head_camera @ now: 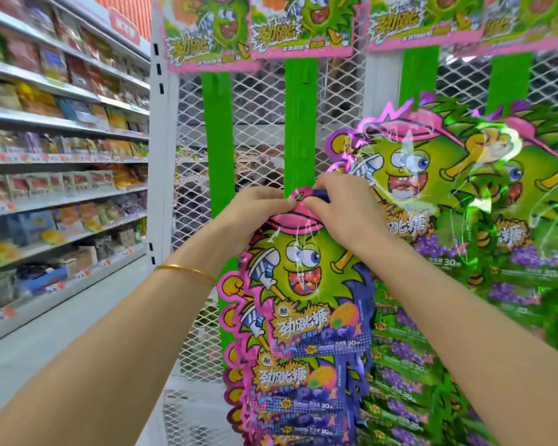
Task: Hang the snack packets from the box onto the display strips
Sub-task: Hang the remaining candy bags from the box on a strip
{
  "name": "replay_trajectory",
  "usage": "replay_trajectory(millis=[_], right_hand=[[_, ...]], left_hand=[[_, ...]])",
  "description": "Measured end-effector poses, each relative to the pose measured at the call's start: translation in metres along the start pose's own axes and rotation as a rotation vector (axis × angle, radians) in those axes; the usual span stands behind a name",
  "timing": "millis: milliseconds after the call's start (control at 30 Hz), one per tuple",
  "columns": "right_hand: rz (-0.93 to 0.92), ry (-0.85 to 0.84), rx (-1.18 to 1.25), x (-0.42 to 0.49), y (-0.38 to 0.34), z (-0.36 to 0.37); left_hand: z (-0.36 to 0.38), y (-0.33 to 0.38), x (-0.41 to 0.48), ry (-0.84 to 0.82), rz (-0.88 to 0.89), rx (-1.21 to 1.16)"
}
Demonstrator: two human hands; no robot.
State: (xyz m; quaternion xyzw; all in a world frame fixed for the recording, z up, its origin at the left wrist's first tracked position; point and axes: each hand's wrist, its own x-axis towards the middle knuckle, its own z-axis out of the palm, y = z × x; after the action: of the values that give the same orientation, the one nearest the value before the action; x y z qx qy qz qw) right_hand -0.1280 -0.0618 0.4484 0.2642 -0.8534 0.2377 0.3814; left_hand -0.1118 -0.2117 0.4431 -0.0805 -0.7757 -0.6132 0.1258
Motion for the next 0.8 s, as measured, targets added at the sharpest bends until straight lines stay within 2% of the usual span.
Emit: replay_trajectory(millis=[200, 333, 433, 500, 567, 633, 667, 733, 800], right_hand=[[0.04, -0.067, 0.023, -0.006, 0.004, 0.009], [0.061, -0.11, 0.025, -0.013, 0.007, 0.012], [0.058, -0.139, -0.042, -0.025, 0.003, 0.013], [0.045, -0.061, -0.148, -0.036, -0.001, 0.009], [-0.031, 0.129, -0.206, -0.054, -0.006, 0.003], [-0.101, 0.276, -0.122, -0.086, -0.012, 0.002], [-0.104, 0.268, -0.037, -0.108, -0.014, 0.006], [-0.052, 0.082, 0.149, -0.162, -0.017, 0.025], [0.013, -0.205, 0.216, -0.221, -0.013, 0.057]], left_hand=[[0.002, -0.002, 0.003, 0.101, -0.005, -0.056], [0.003, -0.006, 0.001, 0.145, 0.033, 0.046], [0.009, -0.009, -0.01, 0.185, 0.158, 0.164], [0.014, -0.019, -0.023, 0.242, 0.27, 0.3], [0.016, -0.038, -0.043, 0.341, 0.372, 0.413], [0.016, -0.07, -0.069, 0.412, 0.465, 0.433], [0.018, -0.09, -0.086, 0.415, 0.494, 0.442], [0.026, -0.139, -0.126, 0.36, 0.483, 0.483], [0.04, -0.191, -0.169, 0.214, 0.387, 0.517]])
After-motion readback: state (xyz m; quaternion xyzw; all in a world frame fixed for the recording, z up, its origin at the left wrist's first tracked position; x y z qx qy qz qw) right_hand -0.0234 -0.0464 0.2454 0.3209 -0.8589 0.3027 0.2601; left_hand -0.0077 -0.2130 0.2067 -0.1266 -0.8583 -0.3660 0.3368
